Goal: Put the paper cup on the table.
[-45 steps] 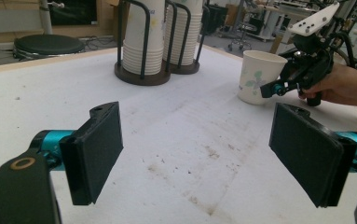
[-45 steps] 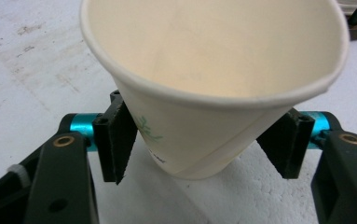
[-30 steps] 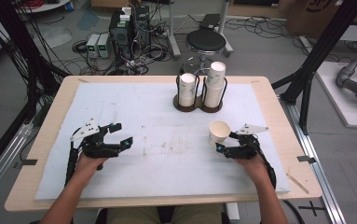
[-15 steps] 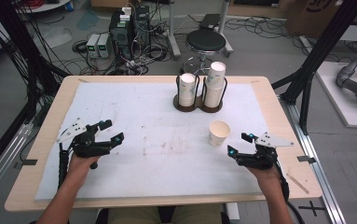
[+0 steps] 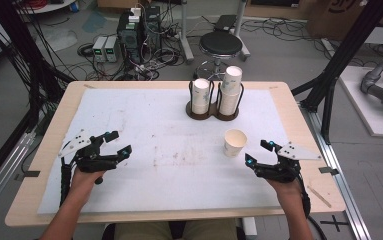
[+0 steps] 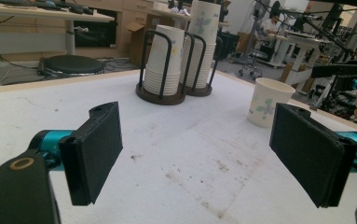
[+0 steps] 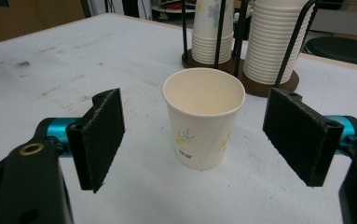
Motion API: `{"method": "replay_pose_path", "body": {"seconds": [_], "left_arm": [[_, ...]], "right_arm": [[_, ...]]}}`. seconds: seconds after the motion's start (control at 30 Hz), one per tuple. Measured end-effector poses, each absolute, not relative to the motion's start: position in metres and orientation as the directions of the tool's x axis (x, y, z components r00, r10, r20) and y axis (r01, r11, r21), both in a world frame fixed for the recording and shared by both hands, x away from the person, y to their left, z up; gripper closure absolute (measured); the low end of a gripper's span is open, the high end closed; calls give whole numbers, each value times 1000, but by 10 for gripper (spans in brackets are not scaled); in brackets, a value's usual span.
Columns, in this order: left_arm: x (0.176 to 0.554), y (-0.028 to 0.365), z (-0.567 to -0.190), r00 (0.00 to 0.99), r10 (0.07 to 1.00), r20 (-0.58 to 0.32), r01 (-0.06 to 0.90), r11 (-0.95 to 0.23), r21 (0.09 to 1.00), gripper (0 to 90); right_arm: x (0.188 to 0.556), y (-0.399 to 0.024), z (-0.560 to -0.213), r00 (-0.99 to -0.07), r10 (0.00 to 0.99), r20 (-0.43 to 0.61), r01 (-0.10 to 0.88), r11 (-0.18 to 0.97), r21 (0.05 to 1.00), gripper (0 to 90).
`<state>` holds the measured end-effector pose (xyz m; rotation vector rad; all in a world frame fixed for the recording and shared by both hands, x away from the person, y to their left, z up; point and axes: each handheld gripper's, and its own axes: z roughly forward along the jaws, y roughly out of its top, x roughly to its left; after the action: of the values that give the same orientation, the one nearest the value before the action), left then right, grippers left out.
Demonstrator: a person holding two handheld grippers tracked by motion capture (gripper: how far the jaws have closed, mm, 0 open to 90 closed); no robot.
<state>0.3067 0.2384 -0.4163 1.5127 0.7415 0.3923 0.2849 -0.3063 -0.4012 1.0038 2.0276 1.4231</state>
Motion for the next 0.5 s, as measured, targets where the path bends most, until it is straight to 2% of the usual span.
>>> {"method": "replay_pose_path", "body": {"seconds": [0.5], "left_arm": [[305, 235, -417, 738, 650, -183, 211, 36, 977, 169]], "right_arm": [[284, -308, -401, -619, 785, 17, 291, 210, 933, 213]]}}
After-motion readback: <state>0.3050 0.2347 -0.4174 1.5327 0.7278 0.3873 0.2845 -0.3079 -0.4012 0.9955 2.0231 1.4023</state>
